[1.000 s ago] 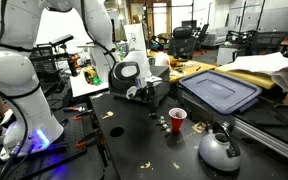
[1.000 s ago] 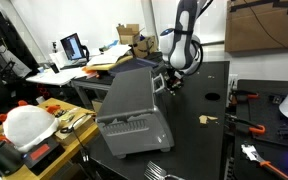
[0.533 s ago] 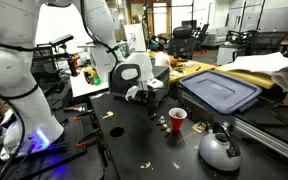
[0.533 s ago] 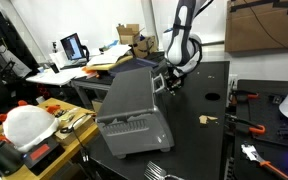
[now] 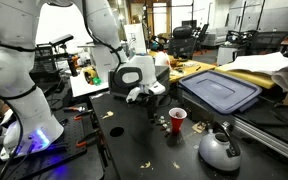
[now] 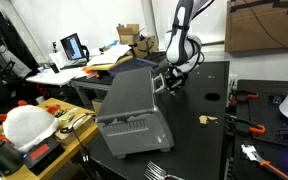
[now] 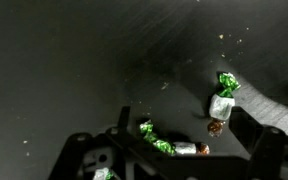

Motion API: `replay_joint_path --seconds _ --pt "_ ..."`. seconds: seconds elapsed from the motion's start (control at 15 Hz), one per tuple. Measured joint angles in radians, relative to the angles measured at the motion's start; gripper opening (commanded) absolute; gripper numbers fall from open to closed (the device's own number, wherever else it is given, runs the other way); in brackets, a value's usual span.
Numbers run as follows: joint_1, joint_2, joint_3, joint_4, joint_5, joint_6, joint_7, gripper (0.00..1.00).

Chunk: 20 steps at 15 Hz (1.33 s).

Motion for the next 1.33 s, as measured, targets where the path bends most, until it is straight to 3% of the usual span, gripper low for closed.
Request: replay_joint_path --seconds 0.4,0.93,1.33 --pt "-0.025 0.009 0.049 0.030 0.028 0.000 0.000 1.00" --pt "-0.032 0.070 0.048 0.064 0.028 -0.002 0.000 1.00" --pt "0.029 0.071 -0.037 0.065 0.024 -0.012 0.002 1.00"
